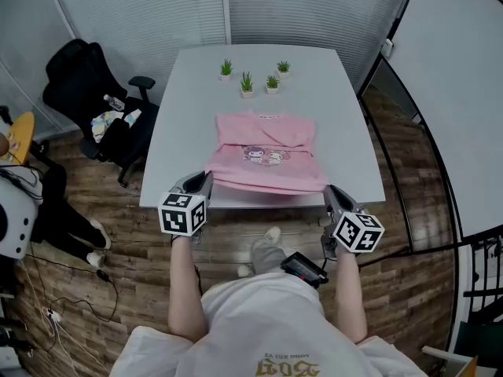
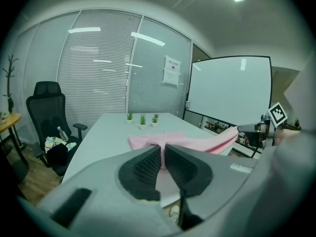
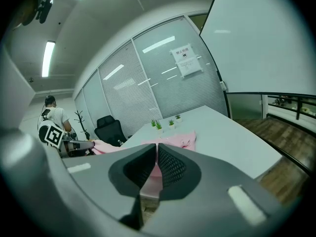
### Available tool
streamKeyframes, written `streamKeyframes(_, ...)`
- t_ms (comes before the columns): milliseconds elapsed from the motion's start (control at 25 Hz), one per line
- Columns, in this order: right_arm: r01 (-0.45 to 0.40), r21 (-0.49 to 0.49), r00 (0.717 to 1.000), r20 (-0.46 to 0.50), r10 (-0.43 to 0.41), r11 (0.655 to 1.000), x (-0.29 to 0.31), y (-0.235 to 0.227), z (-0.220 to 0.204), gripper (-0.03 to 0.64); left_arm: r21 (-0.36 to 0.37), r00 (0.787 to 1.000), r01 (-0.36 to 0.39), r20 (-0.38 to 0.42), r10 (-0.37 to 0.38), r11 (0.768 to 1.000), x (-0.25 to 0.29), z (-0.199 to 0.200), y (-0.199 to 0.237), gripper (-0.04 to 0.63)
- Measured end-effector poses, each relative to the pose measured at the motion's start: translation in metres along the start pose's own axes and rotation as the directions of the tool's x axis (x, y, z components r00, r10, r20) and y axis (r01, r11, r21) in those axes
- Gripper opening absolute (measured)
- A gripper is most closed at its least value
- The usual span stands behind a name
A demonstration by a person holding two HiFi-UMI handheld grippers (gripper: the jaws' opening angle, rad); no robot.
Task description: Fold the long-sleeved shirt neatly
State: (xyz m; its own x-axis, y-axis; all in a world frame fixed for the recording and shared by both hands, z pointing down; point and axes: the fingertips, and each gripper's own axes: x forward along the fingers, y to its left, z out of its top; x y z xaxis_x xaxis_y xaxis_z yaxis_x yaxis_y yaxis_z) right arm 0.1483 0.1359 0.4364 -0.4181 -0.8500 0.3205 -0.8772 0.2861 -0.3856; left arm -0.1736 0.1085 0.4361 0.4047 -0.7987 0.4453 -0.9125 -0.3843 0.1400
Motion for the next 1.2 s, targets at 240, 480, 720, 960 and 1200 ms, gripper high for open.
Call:
streamKeyframes(240,0.011,0.009,1.000,-0.011,-0.011,1.000,0.017,-0.010,0.002,0.026,-0.012,1.000,0.004,-0.024,-0.004,1.000,0.019,-0.002,0.007,0.032)
streamKeyframes(480,0.024,0.018,0.999,-0.030,-0.023,1.000,0.051,-0.022,0.006,0.028,-0.019,0.999,0.009,-0.050,-0.010,1.000,0.051,0.004,0.024,0.032)
streamKeyframes(720,0.047,0.031,0.998,-0.047,-0.046,0.998,0.084,-0.037,0.015,0.026,-0.040,0.997,0.036,-0.072,-0.039,0.999,0.086,0.013,0.037,0.032)
streamKeyframes(960,0.080,0.048,0.994,-0.074,-0.077,0.996,0.125,-0.052,0.025,0.028,-0.052,0.993,0.051,-0.103,-0.056,0.997,0.124,0.023,0.057,0.032)
streamKeyframes(1200,0.087,0.050,0.993,-0.083,-0.083,0.995,0.167,-0.063,0.040,0.028,-0.061,0.991,0.057,-0.120,-0.064,0.997,0.159,0.035,0.078,0.032)
